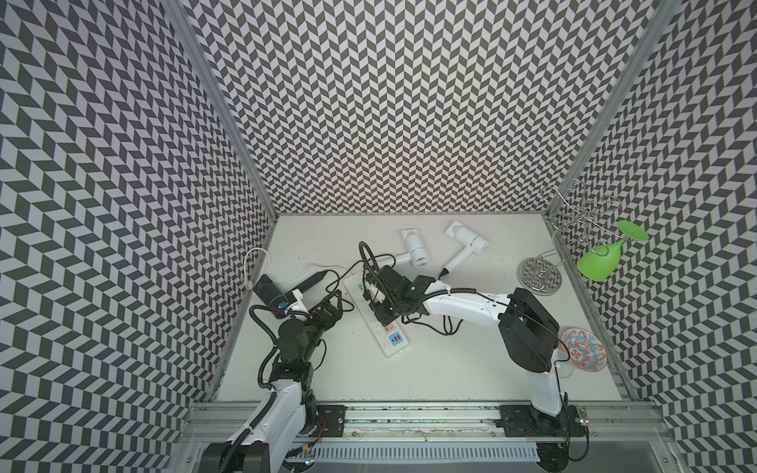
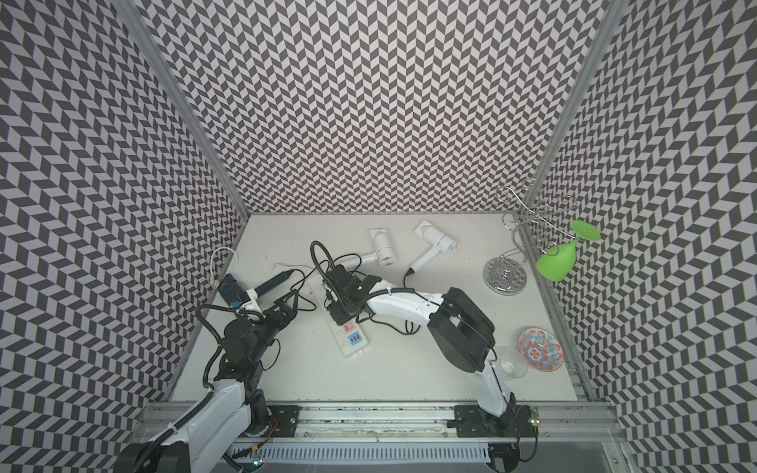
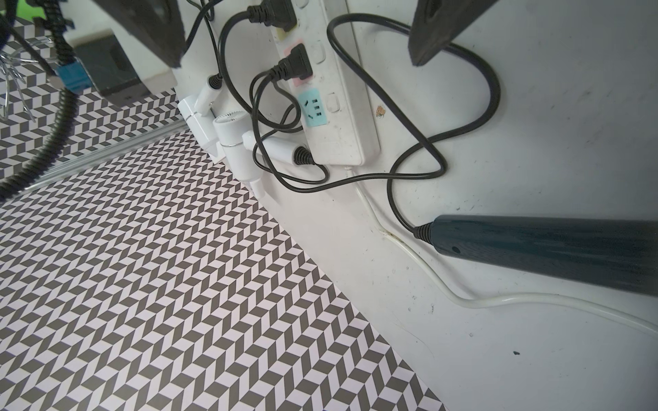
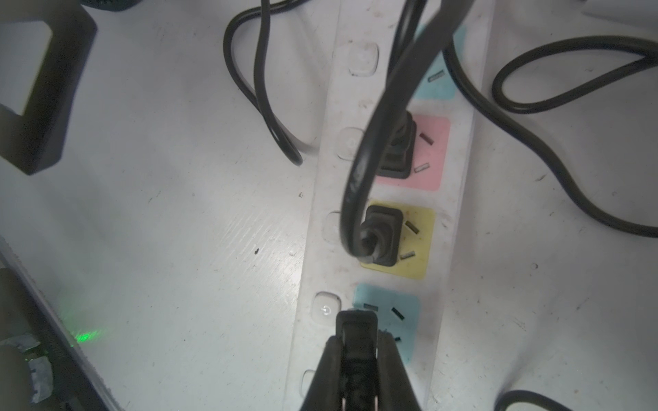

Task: Charge the blow dryers
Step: Insert the plug into the socket.

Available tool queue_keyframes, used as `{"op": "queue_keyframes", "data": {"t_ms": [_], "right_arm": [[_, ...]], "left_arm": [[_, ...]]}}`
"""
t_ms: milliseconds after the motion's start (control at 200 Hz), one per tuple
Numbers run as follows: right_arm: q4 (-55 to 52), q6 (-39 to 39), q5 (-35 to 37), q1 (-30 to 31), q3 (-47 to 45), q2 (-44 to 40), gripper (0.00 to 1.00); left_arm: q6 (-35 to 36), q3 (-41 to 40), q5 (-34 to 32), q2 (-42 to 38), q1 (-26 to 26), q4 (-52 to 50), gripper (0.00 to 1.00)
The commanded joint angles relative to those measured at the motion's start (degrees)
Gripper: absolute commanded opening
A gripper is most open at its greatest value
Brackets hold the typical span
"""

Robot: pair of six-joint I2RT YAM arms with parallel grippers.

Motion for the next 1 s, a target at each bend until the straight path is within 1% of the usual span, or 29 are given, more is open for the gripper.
{"op": "queue_keyframes", "data": {"t_ms": [0, 215, 601, 996], "right_arm": [[-0.8, 0.2, 2.3, 0.4, 1.3, 1.1, 0.00], [-2.1, 0.4, 4.4, 0.4, 1.7, 1.4, 0.00], [-2.0, 1.0, 4.7, 0.6, 1.2, 1.9, 0.00], [-3.9, 1.6, 9.3, 2.5, 2.7, 3.7, 0.00]], "left_arm": [[-0.1, -0.4, 0.4, -0.7, 0.4, 1.7, 0.99], [-0.1, -0.3, 0.6, -0.7, 0.4, 1.8, 0.99], [-0.1, -0.4, 0.7, -1.0, 0.4, 1.7, 0.99], [0.0, -0.4, 0.6, -1.1, 0.4, 1.7, 0.99]]}}
